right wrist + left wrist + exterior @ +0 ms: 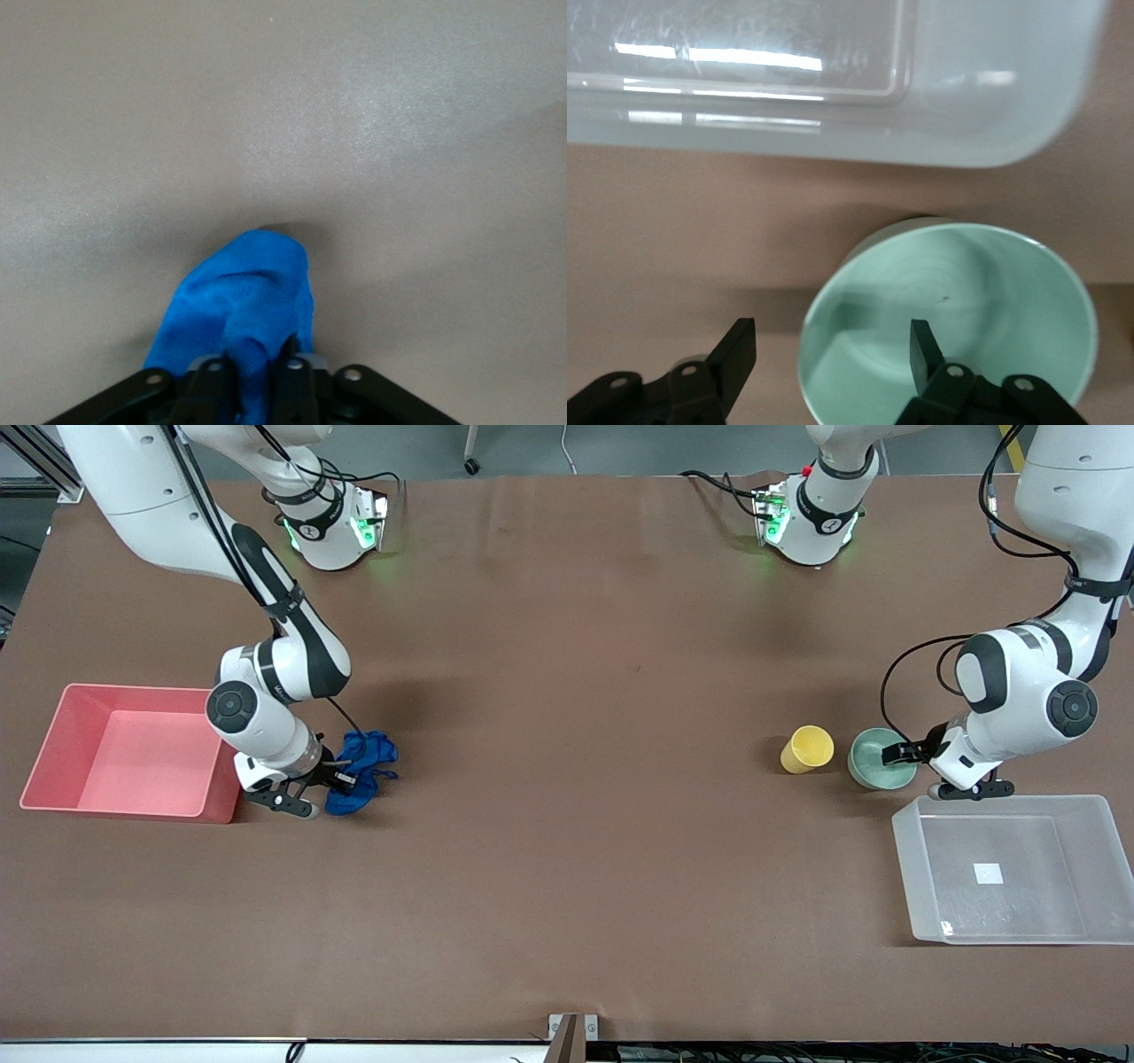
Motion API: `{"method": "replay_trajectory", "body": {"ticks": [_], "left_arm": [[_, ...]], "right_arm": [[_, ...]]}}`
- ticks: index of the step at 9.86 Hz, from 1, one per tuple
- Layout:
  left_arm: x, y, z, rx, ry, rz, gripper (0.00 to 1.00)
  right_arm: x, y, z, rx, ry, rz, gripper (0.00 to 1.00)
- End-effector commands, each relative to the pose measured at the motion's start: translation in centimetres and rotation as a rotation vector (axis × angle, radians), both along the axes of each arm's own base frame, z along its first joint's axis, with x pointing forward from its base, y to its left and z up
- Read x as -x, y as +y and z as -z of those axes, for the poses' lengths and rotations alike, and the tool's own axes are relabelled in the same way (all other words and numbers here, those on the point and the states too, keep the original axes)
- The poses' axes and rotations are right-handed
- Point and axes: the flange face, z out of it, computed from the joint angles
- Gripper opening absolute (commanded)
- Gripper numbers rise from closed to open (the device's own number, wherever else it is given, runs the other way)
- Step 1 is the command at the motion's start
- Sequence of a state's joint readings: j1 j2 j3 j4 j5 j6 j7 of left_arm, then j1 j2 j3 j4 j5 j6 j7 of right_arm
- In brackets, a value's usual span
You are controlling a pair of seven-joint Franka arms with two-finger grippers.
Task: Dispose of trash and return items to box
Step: 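Grasp the blue cloth with the right gripper while the left gripper grasps the bowl, then carry the cloth into the pink bin while the left gripper lifts the bowl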
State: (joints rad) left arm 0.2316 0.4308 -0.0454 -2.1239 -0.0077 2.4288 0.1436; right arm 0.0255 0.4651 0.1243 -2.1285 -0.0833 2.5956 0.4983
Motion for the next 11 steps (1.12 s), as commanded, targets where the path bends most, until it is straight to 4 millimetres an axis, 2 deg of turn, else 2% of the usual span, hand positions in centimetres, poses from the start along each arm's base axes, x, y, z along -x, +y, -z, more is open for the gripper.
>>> {"method": "replay_trajectory", "body": {"ticks": [1,2,3,4,5,6,8,9,10,11], "left_arm": [[0.3,0.1,2.1,-0.003,0.001,0.008,0.27],[0.3,-0.1,2.1,-0.001,0.0,0.001,0.11],[0.3,-0.2,2.0,0.0,0.0,0.001,0.04],[0.2,-0.2,1.8,-0.001,-0.005,0.001,0.0],[0.1,-0.1,1.2,-0.003,-0.014,0.001,0.0],[-0.2,-0.1,-0.3,-0.008,-0.03,0.003,0.0],[-1.1,0.0,-4.4,-0.014,-0.049,0.023,0.0],[-1.9,0.0,-6.9,-0.015,-0.053,0.031,0.0],[-3.4,-0.5,-10.1,-0.013,-0.055,0.044,0.0],[-5.2,-1.2,-13.2,-0.006,-0.052,0.054,0.0]], "right_arm": [[-1.1,0.7,-5.6,0.041,0.088,-0.004,0.01],[-2.2,0.6,-9.2,0.062,0.136,-0.002,0.01],[-3.1,0.1,-12.9,0.077,0.17,-0.007,0.01],[-3.8,-0.7,-17.0,0.084,0.2,-0.049,0.01],[-4.3,-3.3,-20.7,0.081,0.231,-0.1,0.01],[-4.8,-7.5,-22.5,0.087,0.234,-0.143,0.01],[-5.0,-18.4,-22.4,0.11,0.19,-0.313,0.01],[-4.8,-23.1,-21.7,0.129,0.155,-0.393,0.01],[-4.2,-26.9,-19.9,0.152,0.131,-0.46,0.01],[-3.5,-29.5,-17.5,0.174,0.102,-0.504,0.01]]}}
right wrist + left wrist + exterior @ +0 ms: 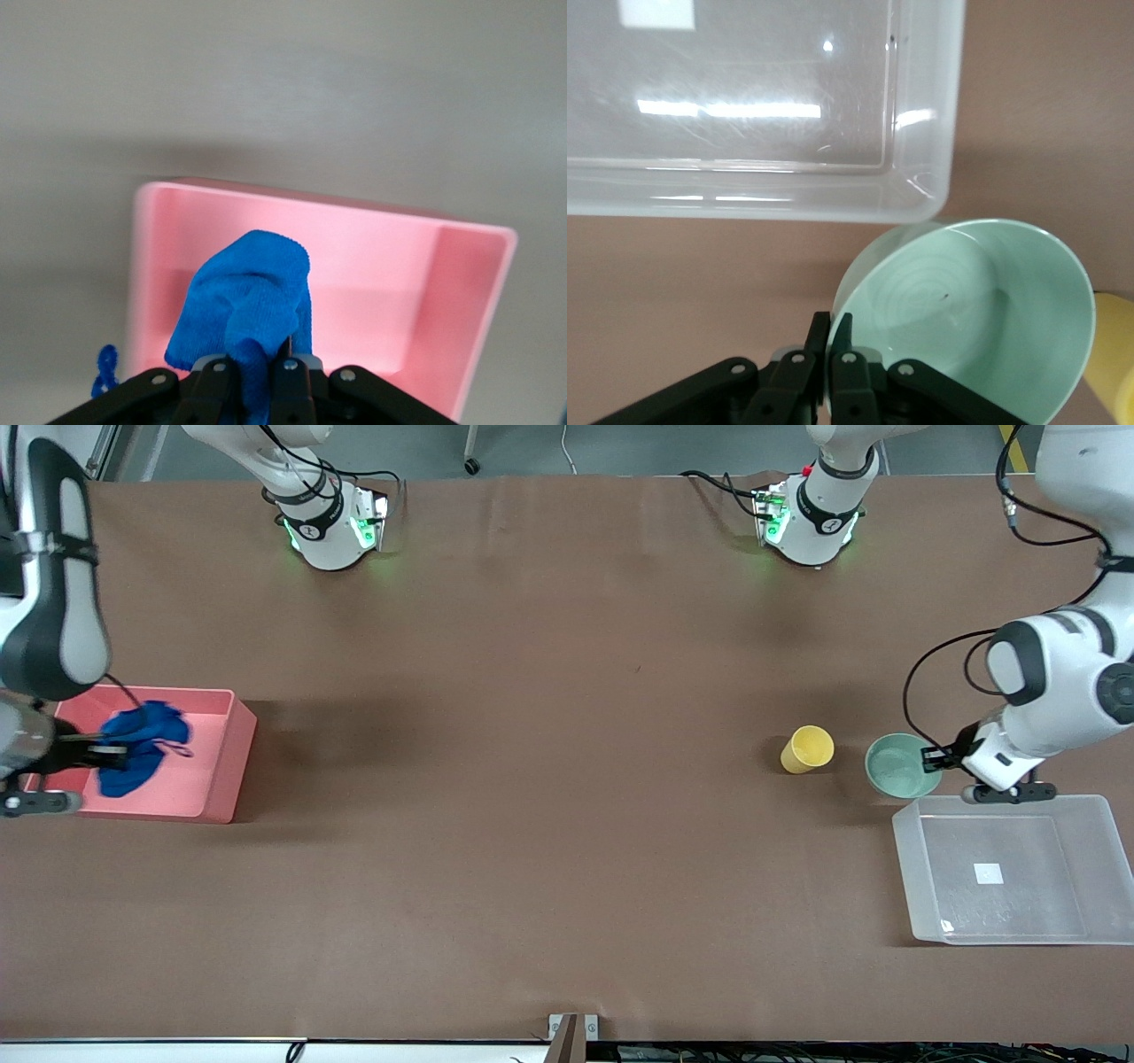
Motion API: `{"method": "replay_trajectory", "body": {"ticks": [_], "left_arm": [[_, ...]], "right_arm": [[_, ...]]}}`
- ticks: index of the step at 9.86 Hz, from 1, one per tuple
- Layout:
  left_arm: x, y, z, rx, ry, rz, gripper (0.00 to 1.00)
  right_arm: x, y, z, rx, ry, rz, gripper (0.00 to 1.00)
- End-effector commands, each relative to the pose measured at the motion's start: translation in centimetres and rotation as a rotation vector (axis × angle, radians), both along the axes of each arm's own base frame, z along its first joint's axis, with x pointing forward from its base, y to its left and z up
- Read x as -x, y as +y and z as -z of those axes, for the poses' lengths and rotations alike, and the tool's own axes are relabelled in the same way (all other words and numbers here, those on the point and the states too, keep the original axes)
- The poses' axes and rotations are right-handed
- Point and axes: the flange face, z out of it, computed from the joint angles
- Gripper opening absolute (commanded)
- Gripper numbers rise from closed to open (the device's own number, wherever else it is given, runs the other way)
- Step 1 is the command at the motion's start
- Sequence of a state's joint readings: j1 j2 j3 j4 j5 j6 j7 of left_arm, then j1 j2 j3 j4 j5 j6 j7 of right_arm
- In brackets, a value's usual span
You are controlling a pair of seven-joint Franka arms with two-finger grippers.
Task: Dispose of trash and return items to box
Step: 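Carry the cloth into the pink bin while the left gripper lifts the bowl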
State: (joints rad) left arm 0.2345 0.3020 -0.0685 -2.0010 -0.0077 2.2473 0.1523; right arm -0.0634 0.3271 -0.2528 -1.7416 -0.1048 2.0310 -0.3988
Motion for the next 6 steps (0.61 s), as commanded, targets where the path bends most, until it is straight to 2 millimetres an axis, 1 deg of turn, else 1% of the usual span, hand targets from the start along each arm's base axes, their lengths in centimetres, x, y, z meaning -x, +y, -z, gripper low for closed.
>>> {"method": "replay_trajectory", "body": {"ticks": [1,2,3,4,5,6], "left_arm": [[-3.7,-1.0,-5.7,0.002,0.006,0.036,0.0],[-5.8,-0.5,-8.4,-0.004,-0.033,0.041,0.0],[-8.3,0.1,-9.6,-0.008,-0.069,0.059,0.0],[-10.6,0.7,-9.2,-0.007,-0.097,0.077,0.0],[-12.4,1.2,-7.4,-0.003,-0.1,0.088,0.0],[-14.2,2.1,-6.1,-0.018,-0.118,0.117,0.0]], "right_arm": [[1.9,-3.3,5.6,0.026,-0.042,-0.102,0.01],[3.3,-3.3,8.7,0.021,-0.066,-0.101,0.01],[4.8,-2.9,11.2,-0.001,-0.097,-0.078,0.03],[5.9,-2.7,13.0,-0.006,-0.114,-0.069,0.22],[6.3,-2.5,14.4,-0.013,-0.098,-0.059,0.68],[6.4,-2.4,14.5,-0.03,-0.097,-0.037,1.0]]}}
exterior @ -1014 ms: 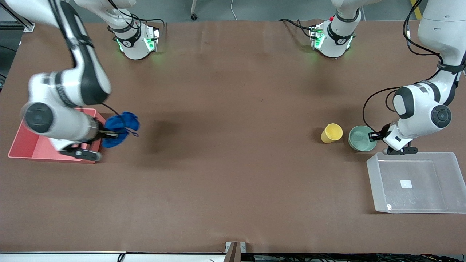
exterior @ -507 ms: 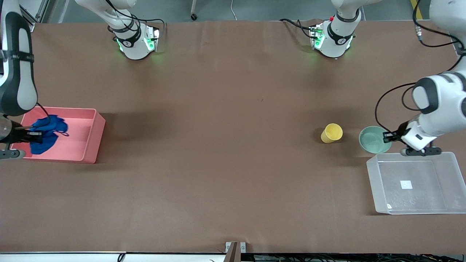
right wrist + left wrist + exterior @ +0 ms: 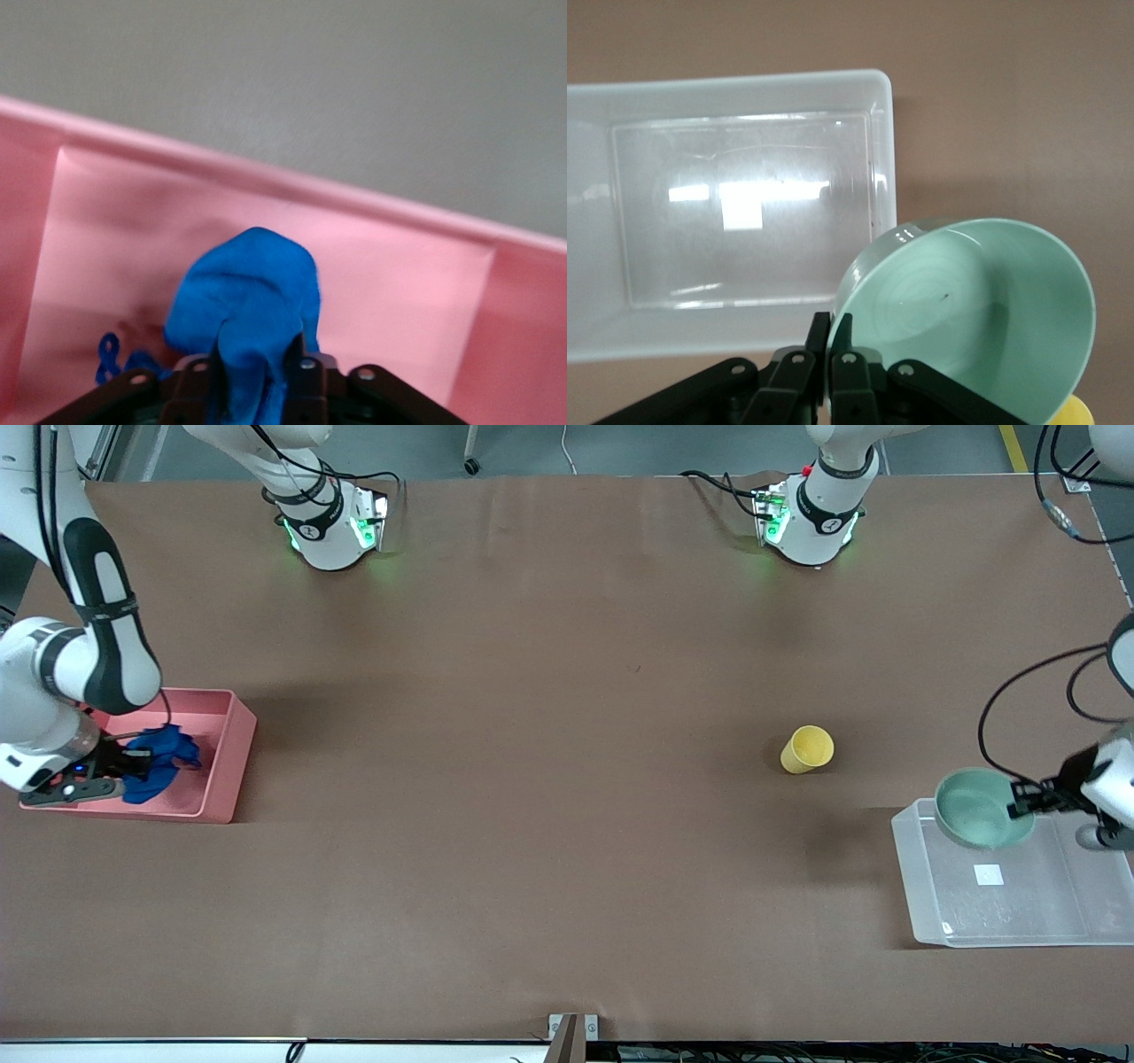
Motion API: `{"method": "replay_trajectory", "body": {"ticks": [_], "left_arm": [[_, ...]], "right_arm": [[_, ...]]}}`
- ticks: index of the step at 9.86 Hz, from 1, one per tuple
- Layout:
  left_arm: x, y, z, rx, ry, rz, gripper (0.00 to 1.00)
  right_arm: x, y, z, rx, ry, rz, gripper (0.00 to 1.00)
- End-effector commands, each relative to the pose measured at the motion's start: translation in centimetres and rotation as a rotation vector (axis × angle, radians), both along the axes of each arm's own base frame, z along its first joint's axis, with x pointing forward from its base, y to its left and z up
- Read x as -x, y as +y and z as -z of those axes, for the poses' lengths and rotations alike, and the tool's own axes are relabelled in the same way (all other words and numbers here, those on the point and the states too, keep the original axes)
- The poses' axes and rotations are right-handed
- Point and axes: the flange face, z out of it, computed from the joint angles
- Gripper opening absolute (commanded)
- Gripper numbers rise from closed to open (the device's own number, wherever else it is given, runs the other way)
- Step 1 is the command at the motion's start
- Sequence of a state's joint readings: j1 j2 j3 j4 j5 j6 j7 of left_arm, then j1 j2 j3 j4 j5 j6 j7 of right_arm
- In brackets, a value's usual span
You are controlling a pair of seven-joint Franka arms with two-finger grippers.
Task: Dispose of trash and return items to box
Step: 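Release the cloth in the bin while the left gripper lowers the bowl into the box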
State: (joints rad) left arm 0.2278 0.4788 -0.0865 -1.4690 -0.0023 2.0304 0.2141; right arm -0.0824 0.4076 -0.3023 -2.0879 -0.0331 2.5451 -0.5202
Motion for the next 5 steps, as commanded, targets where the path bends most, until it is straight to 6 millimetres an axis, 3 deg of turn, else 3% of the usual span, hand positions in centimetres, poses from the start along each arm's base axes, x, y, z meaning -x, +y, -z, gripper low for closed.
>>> {"method": "replay_trajectory", "body": {"ticks": [1,2,3,5], "left_arm": [[-4.7,2.3,6.3,-0.024,0.002,0.062,0.0],[-5.1,4.1,8.0,-0.049,-0.02,0.077,0.0],[-5.1,5.2,10.5,-0.058,-0.005,0.068,0.0],[-4.7,5.8,14.8,-0.052,0.048,0.055,0.01]], "right_arm": [[0.5,0.7,-0.9,-0.04,-0.001,0.026,1.0],[0.4,1.0,-3.9,-0.075,0.002,0.054,1.0],[0.3,1.8,-8.2,-0.122,-0.021,0.152,1.0],[-0.8,5.6,-17.8,-0.18,-0.031,0.285,1.0]]}}
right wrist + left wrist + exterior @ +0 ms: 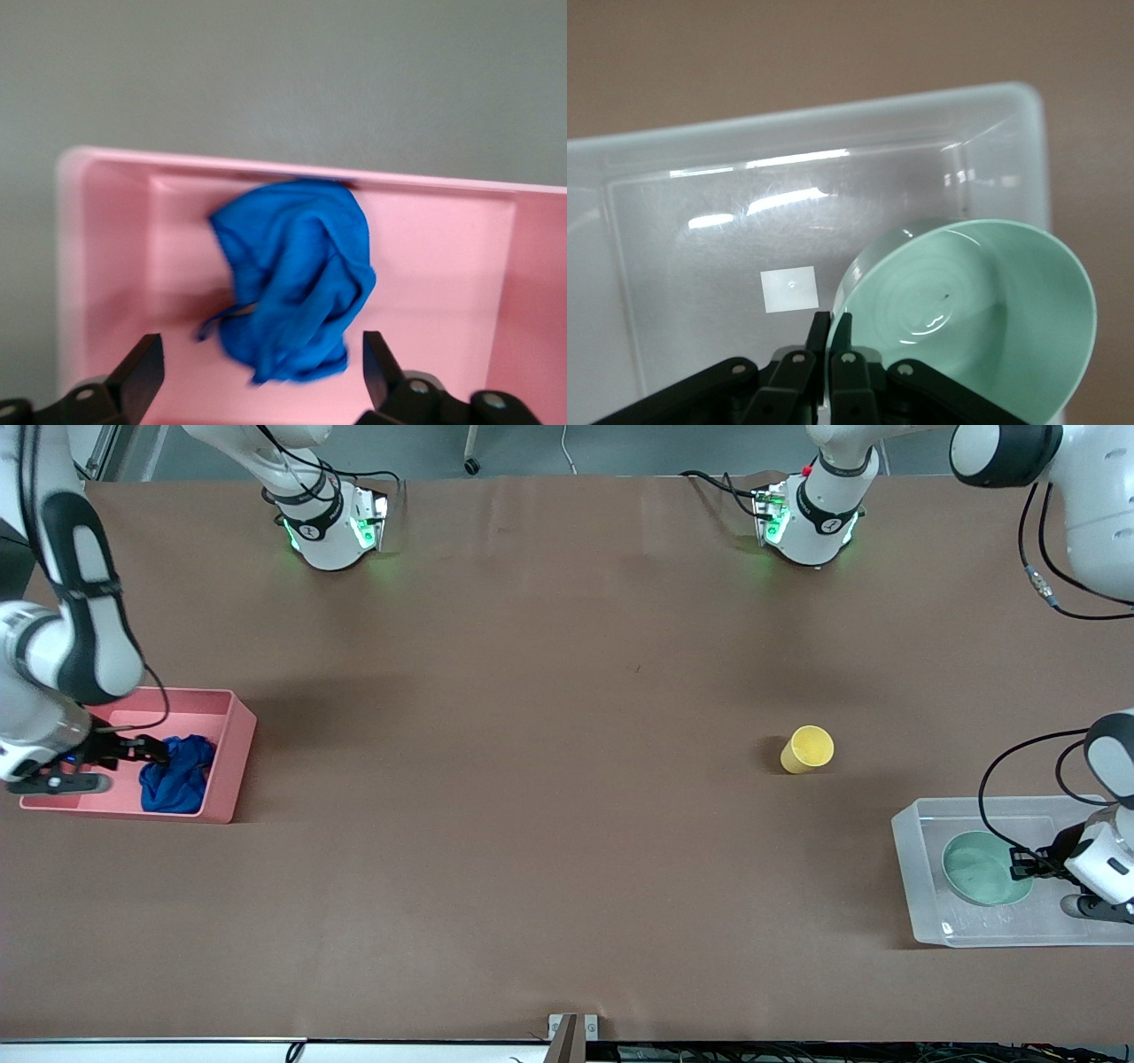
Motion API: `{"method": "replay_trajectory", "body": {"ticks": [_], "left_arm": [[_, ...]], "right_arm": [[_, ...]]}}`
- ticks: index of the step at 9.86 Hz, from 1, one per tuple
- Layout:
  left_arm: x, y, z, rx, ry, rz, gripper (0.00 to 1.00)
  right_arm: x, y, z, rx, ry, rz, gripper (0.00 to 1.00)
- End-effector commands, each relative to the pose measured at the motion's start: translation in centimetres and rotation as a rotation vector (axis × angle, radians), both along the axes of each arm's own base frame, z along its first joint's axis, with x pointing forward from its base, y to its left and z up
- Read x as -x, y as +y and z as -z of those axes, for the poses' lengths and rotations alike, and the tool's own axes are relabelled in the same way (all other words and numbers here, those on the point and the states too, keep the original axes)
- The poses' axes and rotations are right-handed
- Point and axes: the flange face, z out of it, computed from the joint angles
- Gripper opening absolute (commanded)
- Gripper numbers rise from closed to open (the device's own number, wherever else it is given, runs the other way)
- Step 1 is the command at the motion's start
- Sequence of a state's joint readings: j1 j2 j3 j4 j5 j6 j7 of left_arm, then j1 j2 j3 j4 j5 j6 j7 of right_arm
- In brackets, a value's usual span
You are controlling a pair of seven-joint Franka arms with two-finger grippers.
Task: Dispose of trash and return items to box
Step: 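Release the cloth in the bin while the left gripper lowers the bowl into the box, then open the left gripper, withdraw it and move toward the yellow cup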
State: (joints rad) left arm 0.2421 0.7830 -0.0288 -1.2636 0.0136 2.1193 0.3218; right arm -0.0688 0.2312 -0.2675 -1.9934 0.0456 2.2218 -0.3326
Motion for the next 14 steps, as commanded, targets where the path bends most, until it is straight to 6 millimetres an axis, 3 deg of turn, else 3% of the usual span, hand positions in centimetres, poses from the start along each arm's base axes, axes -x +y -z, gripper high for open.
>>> {"method": "replay_trajectory", "body": {"ticks": [1,3,4,6,7,8,10,11,12,14], "left_arm": [[-0.5,0.5,5.0,-0.025,0.008,0.006,0.02],[-0.5,0.6,7.9,-0.029,-0.007,0.005,0.07],[-0.4,0.7,8.5,-0.028,-0.006,0.005,0.12],[-0.4,0.9,7.8,-0.031,-0.013,0.006,0.38],[-0.5,1.4,6.8,-0.034,-0.024,-0.002,0.64],[-0.1,2.3,5.3,-0.038,-0.03,-0.012,0.82],[0.8,1.5,-2.3,-0.04,-0.042,-0.019,0.89],[1.8,0.4,-6.0,-0.033,-0.038,-0.015,0.89],[2.7,-1.8,-8.8,-0.025,-0.038,-0.014,0.89],[6.0,-6.6,-10.9,0.003,-0.016,-0.043,0.89]], "right_arm": [[0.1,3.8,-11.7,-0.062,-0.033,0.115,1.0],[-0.4,7.1,-21.7,-0.074,-0.013,0.155,1.0],[0.0,8.3,-25.3,-0.072,0.003,0.152,1.0],[1.8,9.7,-30.4,-0.075,0.015,0.133,1.0],[3.8,10.1,-31.3,-0.051,0.018,0.136,1.0],[5.1,10.3,-30.5,-0.022,0.0,0.13,1.0],[5.3,11.2,-31.6,-0.018,-0.022,0.125,1.0],[5.1,11.3,-33.7,-0.013,-0.061,0.127,1.0],[4.8,11.3,-34.1,-0.011,-0.045,0.128,1.0],[4.4,11.3,-34.1,-0.01,-0.039,0.106,1.0]]}}
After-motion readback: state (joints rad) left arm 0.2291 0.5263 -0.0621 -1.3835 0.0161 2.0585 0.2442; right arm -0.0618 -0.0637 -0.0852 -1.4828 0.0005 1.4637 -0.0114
